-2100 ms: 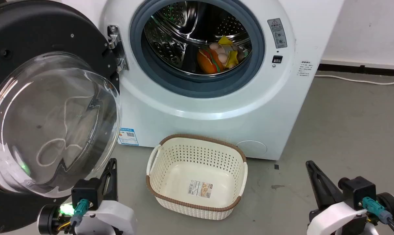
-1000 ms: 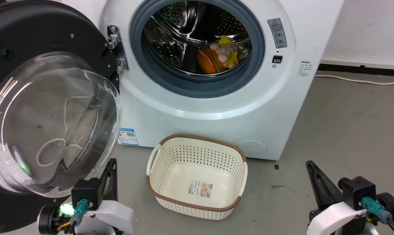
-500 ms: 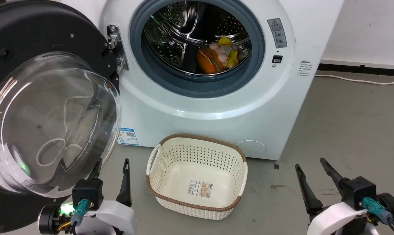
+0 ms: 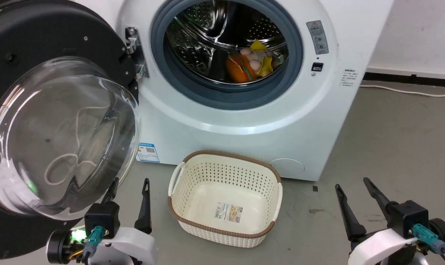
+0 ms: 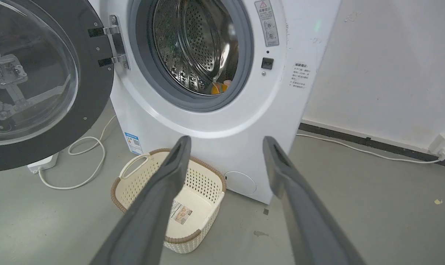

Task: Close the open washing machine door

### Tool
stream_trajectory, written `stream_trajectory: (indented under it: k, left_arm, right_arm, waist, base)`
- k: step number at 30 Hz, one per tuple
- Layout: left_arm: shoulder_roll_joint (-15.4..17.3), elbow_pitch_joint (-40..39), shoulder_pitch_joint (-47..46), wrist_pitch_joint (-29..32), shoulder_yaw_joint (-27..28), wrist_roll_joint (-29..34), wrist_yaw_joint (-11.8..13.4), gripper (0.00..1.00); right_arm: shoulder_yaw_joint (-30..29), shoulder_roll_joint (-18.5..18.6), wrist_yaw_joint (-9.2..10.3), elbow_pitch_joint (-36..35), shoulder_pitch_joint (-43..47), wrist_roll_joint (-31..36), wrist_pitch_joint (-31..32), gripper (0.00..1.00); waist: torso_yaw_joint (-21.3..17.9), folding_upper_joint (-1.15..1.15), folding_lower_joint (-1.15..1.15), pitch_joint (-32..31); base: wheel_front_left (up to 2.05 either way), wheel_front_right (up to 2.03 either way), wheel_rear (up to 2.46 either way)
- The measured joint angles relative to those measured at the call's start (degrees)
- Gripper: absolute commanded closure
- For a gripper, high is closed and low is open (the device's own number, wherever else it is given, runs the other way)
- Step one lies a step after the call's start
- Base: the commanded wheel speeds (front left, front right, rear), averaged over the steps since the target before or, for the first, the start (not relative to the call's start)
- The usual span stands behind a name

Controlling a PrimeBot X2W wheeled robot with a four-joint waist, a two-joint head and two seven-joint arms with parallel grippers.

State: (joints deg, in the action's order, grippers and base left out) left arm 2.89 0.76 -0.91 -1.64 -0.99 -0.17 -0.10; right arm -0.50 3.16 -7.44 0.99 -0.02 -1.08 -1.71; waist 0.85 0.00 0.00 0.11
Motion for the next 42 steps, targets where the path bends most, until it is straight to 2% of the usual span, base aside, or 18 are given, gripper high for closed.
stream_trajectory:
  k: [20, 42]
  left_arm:
    - [0.35, 0.8, -0.03, -2.33, -0.8, -0.01, 0.21, 0.0]
    - [0.48, -0.7, 0.76, -4.99, 0.69, -0.44, 2.75, 0.0]
  right_arm:
    - [1.49, 0.0, 0.0, 1.48, 0.0, -0.59, -2.37, 0.0]
    - [7.58, 0.74, 0.0, 5.35, -2.88, -3.04, -4.93, 0.0]
  waist:
    - [7.03, 0.0, 0.0, -0.58]
    - [13.33, 0.0, 0.0, 0.42]
  base:
    - [0.0, 0.0, 0.0]
    - [0.0, 0.0, 0.0]
